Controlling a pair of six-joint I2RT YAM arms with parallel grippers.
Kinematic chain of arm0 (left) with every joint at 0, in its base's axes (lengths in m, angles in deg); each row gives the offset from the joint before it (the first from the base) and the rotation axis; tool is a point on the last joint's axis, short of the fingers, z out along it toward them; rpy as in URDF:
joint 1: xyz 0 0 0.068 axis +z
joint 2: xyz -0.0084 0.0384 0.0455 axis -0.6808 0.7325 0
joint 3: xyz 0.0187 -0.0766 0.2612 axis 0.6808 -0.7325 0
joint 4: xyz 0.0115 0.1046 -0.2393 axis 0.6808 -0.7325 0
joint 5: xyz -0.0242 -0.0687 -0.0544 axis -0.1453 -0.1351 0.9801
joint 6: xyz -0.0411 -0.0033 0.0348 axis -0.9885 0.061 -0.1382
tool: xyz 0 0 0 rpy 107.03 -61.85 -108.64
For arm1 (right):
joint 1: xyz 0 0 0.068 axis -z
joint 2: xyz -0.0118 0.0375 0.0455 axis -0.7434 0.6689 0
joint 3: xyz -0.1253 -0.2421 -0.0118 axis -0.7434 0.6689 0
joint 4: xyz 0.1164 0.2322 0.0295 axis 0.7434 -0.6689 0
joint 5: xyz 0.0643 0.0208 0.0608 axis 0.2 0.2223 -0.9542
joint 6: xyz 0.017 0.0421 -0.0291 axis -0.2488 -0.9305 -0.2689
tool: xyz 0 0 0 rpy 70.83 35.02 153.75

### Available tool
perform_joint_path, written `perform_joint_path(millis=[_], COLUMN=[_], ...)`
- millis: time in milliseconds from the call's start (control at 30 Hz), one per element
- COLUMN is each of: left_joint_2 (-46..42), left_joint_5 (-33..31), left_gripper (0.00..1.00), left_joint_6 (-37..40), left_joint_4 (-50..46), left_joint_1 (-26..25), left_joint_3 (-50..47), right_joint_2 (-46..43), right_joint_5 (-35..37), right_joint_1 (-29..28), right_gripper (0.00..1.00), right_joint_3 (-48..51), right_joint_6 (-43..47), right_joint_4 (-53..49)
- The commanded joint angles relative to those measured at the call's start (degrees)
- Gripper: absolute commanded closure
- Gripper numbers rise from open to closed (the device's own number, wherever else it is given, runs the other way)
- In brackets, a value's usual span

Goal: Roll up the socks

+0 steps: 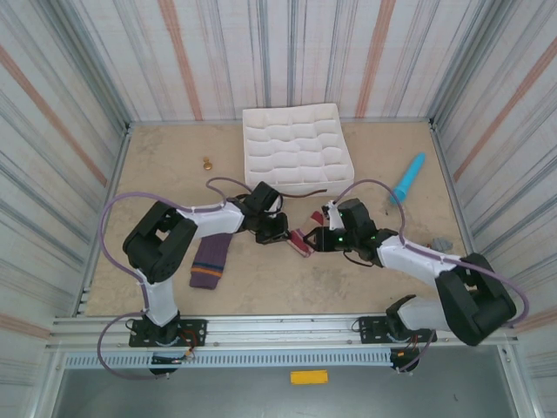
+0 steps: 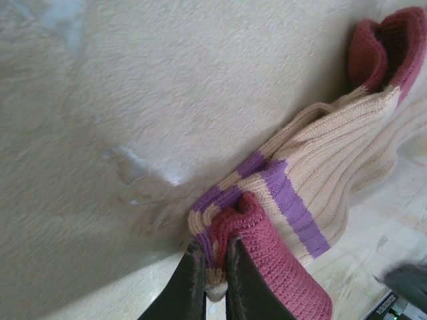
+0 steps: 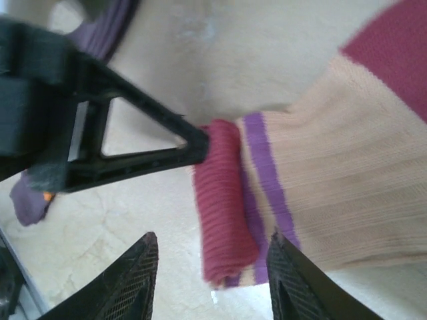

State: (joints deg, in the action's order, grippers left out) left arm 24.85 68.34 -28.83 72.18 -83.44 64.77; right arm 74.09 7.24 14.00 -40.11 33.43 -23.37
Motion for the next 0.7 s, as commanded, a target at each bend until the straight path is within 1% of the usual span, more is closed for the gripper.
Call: perform_joint_path(millis=[0, 167, 200, 333, 467, 600, 667], left_joint_2=[-0.6, -0.9, -0.9, -0.9, -0.9, -1.4, -1.6], left_joint_5=[-0.8, 0.5, 0.9, 2.4, 4.1, 4.8, 4.9], left_gripper=[1.00, 1.00, 1.00, 1.00, 1.00, 1.00, 1.00], left_joint_6=[2.5, 3.7, 3.9, 4.4, 4.6, 4.7, 4.9], left_joint_4=[-9.1, -11.1, -11.4, -11.7, -11.3, -11.1, -11.5], left_joint_1=[0.8, 1.5, 1.7, 2.8, 3.7, 4.2, 4.5], left_joint_3=[0.3, 0.8, 0.8, 0.5, -0.2, -0.8, -0.9], right_joint_2=[-4.4, -7.2, -7.0, -3.9, 2.5, 9.2, 12.4], right_joint_5=[16.3, 30.4, 33.1, 42.7, 49.5, 53.6, 56.9], right_joint_1=[-6.9, -17.5, -19.8, -27.3, -33.4, -36.8, -38.2], right_gripper=[0.46, 0.34, 0.34, 0.34, 0.36, 0.36, 0.36], right_joint_3=[-2.1, -2.2, -2.2, -2.7, -3.8, -5.5, -6.3], right_joint_6=[7.6, 11.9, 12.7, 15.9, 19.3, 22.1, 23.7], right_joint_4=[-9.2, -9.9, -9.6, -8.4, -5.6, -2.4, -1.2])
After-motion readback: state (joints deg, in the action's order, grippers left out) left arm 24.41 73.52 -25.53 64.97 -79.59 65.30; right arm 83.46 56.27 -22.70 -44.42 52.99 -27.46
